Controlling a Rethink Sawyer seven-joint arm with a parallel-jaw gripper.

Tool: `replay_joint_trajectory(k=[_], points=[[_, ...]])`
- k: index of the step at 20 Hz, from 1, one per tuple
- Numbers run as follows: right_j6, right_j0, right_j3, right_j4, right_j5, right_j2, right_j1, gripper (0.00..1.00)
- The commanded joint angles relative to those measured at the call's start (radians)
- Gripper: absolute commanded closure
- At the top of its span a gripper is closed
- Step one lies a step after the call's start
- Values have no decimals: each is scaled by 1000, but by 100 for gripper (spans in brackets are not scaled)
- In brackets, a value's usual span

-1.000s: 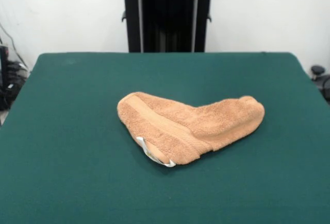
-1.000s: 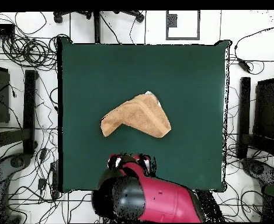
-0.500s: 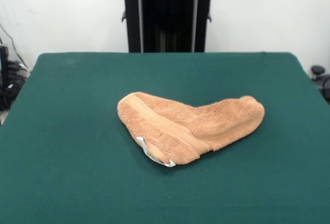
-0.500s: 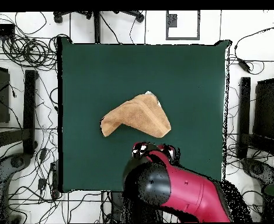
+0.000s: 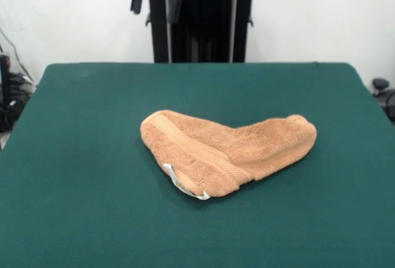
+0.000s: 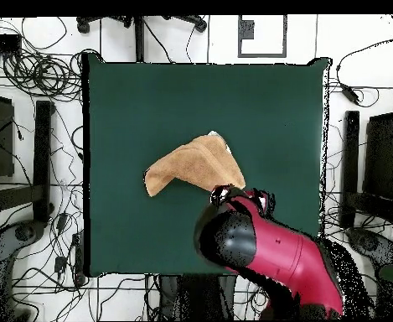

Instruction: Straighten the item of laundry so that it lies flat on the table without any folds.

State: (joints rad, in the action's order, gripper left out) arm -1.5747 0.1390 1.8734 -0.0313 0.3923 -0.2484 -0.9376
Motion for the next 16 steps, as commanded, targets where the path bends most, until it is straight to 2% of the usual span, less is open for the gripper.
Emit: replay_joint_trajectory(k=[1,10,16], points=[[-350,-75,-99,87,-72,-34,177,0],[-384,-145,-194,214,-169,-84,337,0],[-360,-156,-271,241,-131,-86,403,0]])
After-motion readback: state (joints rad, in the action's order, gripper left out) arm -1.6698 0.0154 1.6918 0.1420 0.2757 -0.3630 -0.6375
